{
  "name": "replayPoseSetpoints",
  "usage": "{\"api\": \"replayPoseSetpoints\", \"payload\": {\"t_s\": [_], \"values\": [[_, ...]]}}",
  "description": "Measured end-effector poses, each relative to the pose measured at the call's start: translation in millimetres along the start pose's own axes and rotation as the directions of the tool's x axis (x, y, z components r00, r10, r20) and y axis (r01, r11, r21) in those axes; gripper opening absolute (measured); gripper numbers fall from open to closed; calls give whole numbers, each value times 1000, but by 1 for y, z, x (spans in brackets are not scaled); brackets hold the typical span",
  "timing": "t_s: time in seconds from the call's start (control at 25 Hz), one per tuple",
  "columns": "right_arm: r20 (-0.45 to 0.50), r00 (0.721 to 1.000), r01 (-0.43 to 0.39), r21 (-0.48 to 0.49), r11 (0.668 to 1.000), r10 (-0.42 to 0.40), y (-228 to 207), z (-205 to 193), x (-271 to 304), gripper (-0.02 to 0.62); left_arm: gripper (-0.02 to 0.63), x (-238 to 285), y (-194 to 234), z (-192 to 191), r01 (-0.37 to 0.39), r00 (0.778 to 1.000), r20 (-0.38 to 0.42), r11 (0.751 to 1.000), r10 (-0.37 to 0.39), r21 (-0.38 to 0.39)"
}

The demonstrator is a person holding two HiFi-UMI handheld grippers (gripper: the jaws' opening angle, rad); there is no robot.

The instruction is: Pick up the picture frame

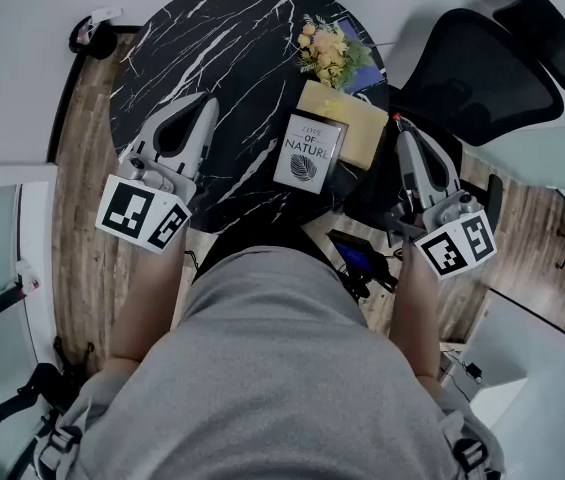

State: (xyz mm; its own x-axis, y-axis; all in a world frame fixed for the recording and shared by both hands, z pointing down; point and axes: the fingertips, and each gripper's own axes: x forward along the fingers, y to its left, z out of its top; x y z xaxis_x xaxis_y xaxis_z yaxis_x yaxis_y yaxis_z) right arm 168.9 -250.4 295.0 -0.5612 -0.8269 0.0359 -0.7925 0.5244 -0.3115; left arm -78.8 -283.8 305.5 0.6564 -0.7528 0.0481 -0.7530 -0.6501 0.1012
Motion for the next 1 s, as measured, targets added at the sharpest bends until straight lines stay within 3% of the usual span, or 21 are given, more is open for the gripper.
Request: {"api": "replayPoseSetpoints", "payload": {"t_s": [0.4, 0.84, 1.0], "values": [[-52, 999, -7, 31, 999, 9, -13, -18, 2, 28, 6, 2, -2, -18, -29, 999, -27, 999, 29, -27], [-149, 988, -13, 126, 992, 32, -29, -61, 7, 28, 6, 12, -8, -44, -37, 996, -78, 997, 32, -63], [-183, 981, -33, 202, 979, 71, -34, -79, 12, 28, 6, 19, -11, -53, -31, 995, -93, 997, 24, -74]]}}
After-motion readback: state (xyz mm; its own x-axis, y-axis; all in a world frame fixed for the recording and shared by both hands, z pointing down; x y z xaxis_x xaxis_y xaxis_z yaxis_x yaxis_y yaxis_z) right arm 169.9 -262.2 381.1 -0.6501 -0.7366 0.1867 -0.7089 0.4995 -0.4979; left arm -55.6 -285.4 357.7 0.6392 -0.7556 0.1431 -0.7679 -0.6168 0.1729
